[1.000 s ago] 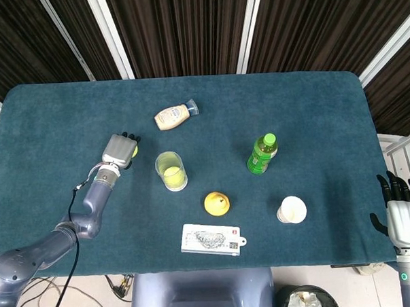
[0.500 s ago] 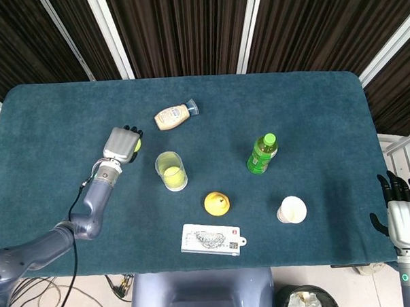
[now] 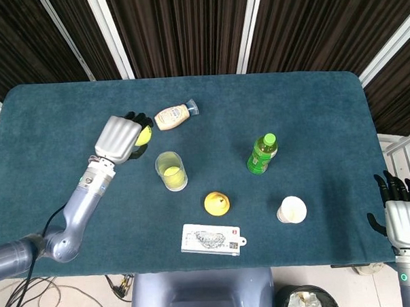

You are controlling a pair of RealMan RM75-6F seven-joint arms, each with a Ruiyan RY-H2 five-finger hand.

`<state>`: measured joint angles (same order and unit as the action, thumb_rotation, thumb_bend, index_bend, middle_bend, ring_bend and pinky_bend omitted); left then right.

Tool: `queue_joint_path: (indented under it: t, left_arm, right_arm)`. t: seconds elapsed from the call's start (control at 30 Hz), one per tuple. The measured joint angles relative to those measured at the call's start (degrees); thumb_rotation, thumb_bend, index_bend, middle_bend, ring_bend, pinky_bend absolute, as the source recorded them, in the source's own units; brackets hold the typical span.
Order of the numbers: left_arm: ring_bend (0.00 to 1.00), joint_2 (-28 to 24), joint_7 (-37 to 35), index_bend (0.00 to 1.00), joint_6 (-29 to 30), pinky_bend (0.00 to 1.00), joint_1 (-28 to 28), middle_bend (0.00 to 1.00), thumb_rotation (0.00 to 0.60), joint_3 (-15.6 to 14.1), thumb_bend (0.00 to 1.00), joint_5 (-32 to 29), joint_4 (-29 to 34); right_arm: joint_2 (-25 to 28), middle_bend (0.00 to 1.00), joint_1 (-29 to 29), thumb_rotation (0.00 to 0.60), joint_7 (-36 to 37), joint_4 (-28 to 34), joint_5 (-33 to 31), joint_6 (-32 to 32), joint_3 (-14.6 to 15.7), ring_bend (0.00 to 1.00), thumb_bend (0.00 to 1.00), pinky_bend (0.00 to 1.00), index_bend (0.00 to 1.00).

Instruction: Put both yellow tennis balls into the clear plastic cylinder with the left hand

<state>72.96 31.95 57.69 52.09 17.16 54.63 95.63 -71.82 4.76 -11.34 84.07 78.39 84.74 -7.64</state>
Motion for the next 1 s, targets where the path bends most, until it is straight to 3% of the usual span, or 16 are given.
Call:
queue_joint_path:
  t: [0.33, 0.7, 1.0]
  left_arm:
    - [0.41, -1.9, 1.2, 0.41, 0.0, 0.59, 0.3, 0.48, 0.600, -0.2, 0.42, -2.1, 8.5]
    - [0.36, 1.9, 3.7, 0.41, -1.7, 0.56, 3.3, 0.44, 0.600, -2.8, 0.32, -5.3, 8.0]
    - [0.19, 3.6, 5.0, 0.38, -1.9, 0.39, 4.9, 0.29, 0.600, -3.7, 0.05, -7.1, 7.1]
  right_arm:
    - [1.1, 0.08, -0.6, 0.600, 1.0, 0.9, 0.1, 1.5, -0.5, 0.11, 0.34, 0.09, 0.12]
    - [2.3, 0.07, -1.3, 0.600, 2.1, 2.0, 0.1, 3.1, -1.2, 0.11, 0.34, 0.09, 0.12]
    - [2.3, 0.08, -1.5, 0.600, 2.3, 2.2, 0.1, 3.8, -1.5, 0.11, 0.34, 0.09, 0.12]
